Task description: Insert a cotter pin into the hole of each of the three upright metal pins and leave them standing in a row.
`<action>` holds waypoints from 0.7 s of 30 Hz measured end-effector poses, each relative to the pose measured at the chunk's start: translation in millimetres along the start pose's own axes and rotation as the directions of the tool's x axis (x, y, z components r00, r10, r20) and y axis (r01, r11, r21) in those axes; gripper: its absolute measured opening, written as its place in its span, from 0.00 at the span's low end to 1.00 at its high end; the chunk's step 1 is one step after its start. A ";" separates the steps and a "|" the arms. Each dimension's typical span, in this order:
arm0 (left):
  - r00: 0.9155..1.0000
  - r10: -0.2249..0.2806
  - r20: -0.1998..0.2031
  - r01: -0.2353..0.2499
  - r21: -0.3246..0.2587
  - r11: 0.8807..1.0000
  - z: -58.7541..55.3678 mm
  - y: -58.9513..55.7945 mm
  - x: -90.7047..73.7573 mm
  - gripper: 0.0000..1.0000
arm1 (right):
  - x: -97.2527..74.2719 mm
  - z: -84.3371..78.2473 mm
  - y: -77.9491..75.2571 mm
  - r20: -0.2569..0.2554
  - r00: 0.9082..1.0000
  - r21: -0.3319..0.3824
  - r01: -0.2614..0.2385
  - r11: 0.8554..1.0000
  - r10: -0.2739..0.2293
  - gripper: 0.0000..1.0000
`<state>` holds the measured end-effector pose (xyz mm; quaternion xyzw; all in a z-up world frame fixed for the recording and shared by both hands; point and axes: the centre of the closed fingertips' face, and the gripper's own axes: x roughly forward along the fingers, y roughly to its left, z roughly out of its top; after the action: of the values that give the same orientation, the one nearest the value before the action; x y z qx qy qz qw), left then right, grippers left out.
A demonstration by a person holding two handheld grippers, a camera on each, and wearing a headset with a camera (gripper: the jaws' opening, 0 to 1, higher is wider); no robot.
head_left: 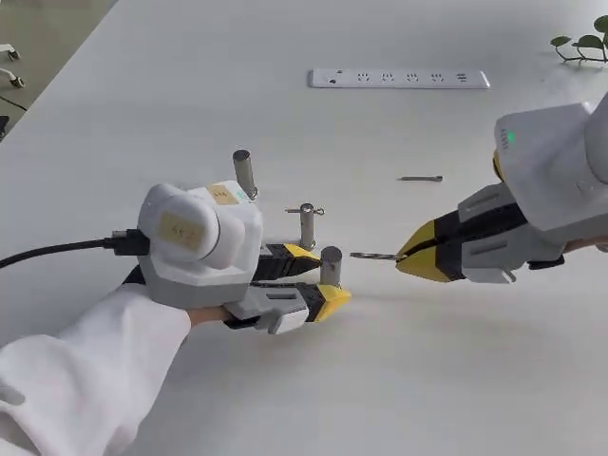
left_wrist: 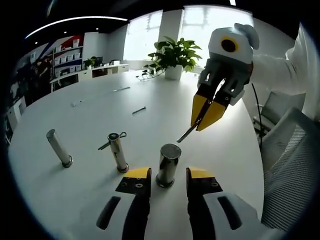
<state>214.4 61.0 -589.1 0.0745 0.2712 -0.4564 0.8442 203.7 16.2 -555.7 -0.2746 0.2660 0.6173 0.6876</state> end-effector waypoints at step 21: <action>1.000 -0.011 0.023 0.011 -0.012 1.000 2.5 2.3 3.8 0.12 | 9.8 9.0 -2.7 -0.038 0.999 -0.102 -0.029 0.994 0.025 0.00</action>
<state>218.9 58.6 -589.2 0.0624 0.2646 -0.4602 0.8452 207.6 29.2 -556.1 -0.3171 0.2501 0.6343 0.6592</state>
